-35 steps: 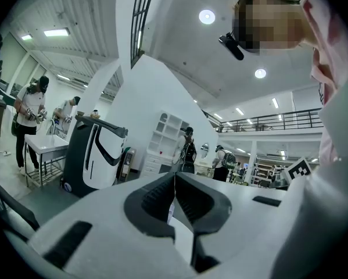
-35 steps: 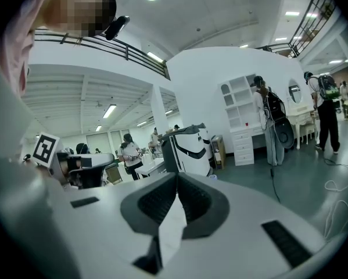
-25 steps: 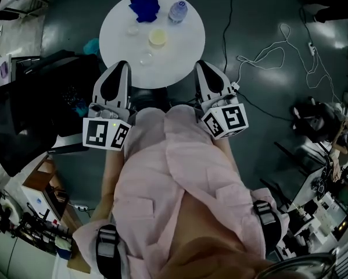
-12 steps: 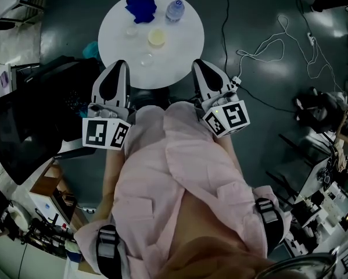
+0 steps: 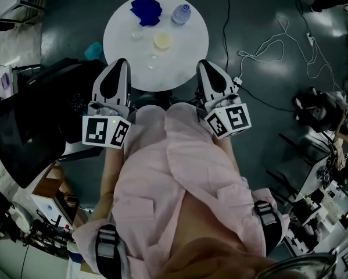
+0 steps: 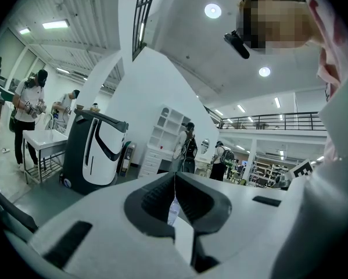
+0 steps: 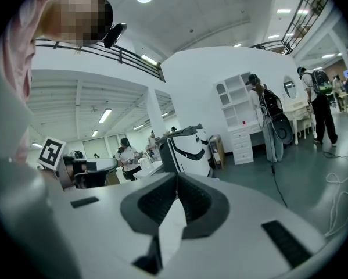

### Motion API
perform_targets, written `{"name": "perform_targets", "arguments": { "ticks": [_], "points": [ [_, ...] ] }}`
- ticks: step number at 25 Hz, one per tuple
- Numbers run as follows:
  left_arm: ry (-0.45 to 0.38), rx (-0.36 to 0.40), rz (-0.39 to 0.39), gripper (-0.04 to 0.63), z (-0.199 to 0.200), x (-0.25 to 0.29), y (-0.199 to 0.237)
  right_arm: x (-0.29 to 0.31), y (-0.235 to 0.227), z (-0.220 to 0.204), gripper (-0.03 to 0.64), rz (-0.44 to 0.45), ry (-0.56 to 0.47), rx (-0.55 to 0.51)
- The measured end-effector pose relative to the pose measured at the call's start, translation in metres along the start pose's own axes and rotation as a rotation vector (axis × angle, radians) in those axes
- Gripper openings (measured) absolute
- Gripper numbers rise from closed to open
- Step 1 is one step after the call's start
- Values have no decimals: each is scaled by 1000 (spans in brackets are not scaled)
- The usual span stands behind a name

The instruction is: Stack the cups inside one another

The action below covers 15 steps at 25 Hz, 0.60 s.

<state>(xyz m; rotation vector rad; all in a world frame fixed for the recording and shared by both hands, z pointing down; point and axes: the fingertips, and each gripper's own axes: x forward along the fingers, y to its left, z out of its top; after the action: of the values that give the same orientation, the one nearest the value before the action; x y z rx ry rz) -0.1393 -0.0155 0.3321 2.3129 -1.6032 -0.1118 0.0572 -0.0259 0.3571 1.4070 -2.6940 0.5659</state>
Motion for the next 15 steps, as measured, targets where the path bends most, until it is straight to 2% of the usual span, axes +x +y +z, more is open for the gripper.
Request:
{"name": "perform_targets", "arguments": {
  "ticks": [15],
  "points": [
    [25, -19, -39, 20, -5, -5, 3, 2, 8, -9, 31, -31, 36, -27]
  ]
}}
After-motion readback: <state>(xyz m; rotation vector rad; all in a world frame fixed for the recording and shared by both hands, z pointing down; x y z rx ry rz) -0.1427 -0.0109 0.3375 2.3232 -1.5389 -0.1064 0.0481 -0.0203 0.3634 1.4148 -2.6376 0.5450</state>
